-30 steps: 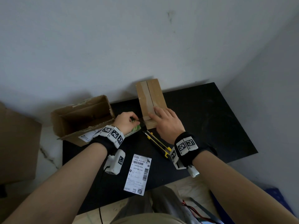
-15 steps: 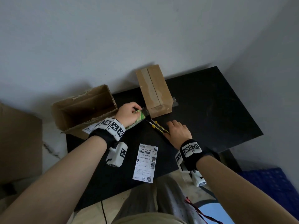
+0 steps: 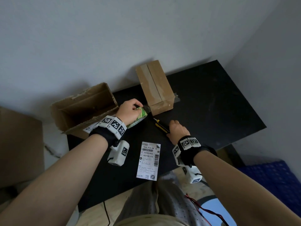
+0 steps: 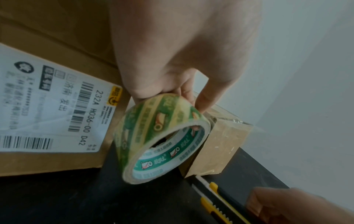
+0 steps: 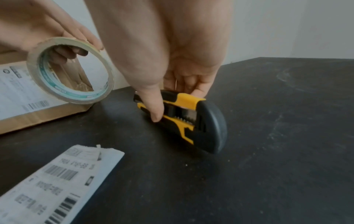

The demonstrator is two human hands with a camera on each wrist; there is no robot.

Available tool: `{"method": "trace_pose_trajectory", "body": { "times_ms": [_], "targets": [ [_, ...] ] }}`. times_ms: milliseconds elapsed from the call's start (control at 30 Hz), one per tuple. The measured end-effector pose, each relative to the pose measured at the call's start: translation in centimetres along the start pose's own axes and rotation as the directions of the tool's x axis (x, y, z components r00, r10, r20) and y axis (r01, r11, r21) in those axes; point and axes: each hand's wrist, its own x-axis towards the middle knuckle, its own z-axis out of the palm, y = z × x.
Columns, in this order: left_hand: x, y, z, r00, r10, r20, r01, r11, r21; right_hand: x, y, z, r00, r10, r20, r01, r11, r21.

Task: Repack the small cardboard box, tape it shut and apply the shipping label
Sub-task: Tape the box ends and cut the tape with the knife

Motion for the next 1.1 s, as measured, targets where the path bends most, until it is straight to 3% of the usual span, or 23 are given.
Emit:
{"method": "trace_pose_trajectory", "body": {
  "times_ms": [167,367,533,800,1100],
  "targets": [
    [-0.1,0.3,-0.2,0.997,0.056,-0.048,-0.054,0.998,0.043,-2.4,0.7,-1.4,0.999,0.03,0.017,-0.032,0.994,0.102],
    [-0.1,0.8,-0.2,0.998,0.032,-0.05,-0.027,0.996,0.09,-5.7,1.0,-3.3,0.982,-0.077,-0.174,0.115,0.969,0.219],
    [-0.2,1.0,-0.1,0.997,0.006,-0.077,0.001,0.996,0.087,-6.4,-0.9,-4.5,0.949,-0.166,-0.269,0.212,0.965,0.154],
    [-0.3,1.4,0.5,0.983,-0.036,-0.178,0.048,0.997,0.065,-6.5,-3.2,-4.5,0.946,-0.225,-0.233,0.235,0.972,0.016],
    [0.0,1.8,0.5,0.983,-0.049,-0.177,0.065,0.994,0.087,-6.3,-4.2,-4.6,0.939,-0.262,-0.224,0.246,0.965,-0.096]
  ]
}}
